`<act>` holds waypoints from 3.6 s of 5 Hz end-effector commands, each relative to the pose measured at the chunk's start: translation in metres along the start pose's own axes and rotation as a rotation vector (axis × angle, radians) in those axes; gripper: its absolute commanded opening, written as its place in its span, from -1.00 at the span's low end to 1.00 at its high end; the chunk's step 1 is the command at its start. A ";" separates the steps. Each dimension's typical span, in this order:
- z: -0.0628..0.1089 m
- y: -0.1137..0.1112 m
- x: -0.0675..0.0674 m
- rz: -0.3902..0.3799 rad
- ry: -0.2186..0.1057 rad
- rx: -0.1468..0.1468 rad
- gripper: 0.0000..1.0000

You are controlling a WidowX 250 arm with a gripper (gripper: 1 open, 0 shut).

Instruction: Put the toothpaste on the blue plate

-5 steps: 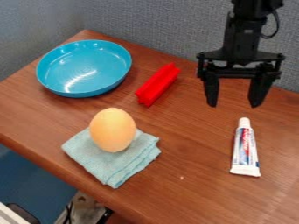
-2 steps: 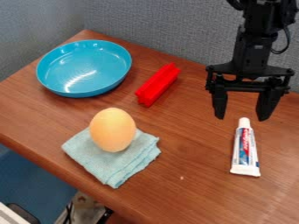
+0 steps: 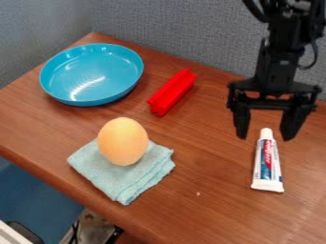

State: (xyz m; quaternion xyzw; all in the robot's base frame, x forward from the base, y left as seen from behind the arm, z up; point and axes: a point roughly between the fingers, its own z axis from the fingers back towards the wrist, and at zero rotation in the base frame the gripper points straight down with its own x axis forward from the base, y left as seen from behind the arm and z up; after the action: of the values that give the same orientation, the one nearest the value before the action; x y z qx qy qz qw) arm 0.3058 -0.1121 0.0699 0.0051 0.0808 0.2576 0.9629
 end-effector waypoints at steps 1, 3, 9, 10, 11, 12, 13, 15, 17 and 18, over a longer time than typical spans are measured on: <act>-0.002 -0.007 -0.002 -0.007 -0.028 -0.010 1.00; -0.025 -0.013 -0.002 0.045 -0.032 -0.005 1.00; -0.046 -0.017 0.002 0.076 -0.040 0.017 -1.00; -0.045 -0.017 0.002 0.071 -0.041 0.019 -1.00; -0.044 -0.017 0.002 0.066 -0.042 0.020 -1.00; -0.043 -0.016 0.001 0.061 -0.043 0.021 -1.00; -0.042 -0.016 0.001 0.057 -0.044 0.022 -1.00; -0.040 -0.015 0.001 0.047 -0.046 0.025 -1.00; -0.038 -0.014 0.000 0.038 -0.047 0.027 -1.00; -0.037 -0.013 0.000 0.033 -0.048 0.029 -1.00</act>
State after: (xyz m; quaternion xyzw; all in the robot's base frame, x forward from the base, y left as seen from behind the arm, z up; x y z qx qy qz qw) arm 0.3018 -0.1188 0.0142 0.0415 0.0854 0.2818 0.9548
